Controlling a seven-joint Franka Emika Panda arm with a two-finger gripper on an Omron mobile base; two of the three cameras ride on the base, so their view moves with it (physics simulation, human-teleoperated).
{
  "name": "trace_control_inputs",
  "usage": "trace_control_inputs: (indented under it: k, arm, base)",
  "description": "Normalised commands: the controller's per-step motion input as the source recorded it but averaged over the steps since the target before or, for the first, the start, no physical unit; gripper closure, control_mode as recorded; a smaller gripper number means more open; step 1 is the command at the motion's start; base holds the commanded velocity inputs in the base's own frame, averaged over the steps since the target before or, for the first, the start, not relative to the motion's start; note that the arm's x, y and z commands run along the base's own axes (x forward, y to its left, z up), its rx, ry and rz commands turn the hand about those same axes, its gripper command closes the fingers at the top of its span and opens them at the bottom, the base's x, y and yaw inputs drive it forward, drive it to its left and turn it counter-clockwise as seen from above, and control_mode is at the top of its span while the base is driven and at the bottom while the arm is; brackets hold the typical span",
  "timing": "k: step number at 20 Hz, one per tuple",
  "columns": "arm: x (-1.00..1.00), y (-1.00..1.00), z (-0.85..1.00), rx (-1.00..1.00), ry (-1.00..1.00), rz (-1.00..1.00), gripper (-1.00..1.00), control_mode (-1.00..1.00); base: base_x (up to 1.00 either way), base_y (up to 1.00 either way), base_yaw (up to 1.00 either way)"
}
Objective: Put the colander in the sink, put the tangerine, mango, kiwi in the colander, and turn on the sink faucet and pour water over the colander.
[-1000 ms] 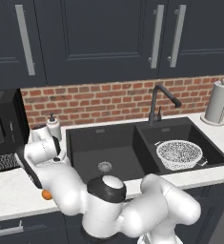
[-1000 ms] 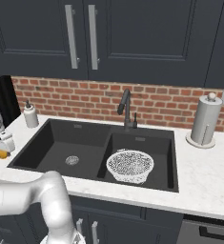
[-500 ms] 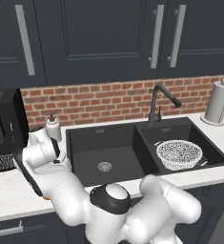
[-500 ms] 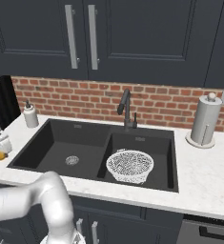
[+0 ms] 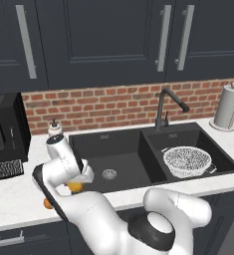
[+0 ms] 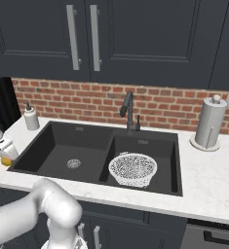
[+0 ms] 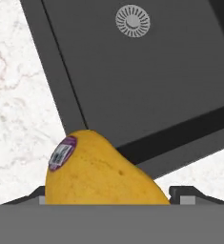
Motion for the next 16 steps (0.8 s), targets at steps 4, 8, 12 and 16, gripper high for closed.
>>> trace_control_inputs:
  k: [4,8,12,16]
  arm:
    - [0.03,-0.92,0.65,0.00,-0.15,0.00,1.00,-1.00]
    - [0.00,-1.00,0.55,0.00,-0.04,0.00,1.00,-1.00]
    - [0.00,-1.00,0.46,0.00,0.00,0.00,1.00,-1.00]
    - [0.07,-1.00,0.29,0.00,0.00,0.00,1.00,-1.00]
  base:
    - [0.00,0.00,0.00]
    - [0.00,0.00,0.00]
    - [0.00,0.00,0.00]
    - [0.00,0.00,0.00]
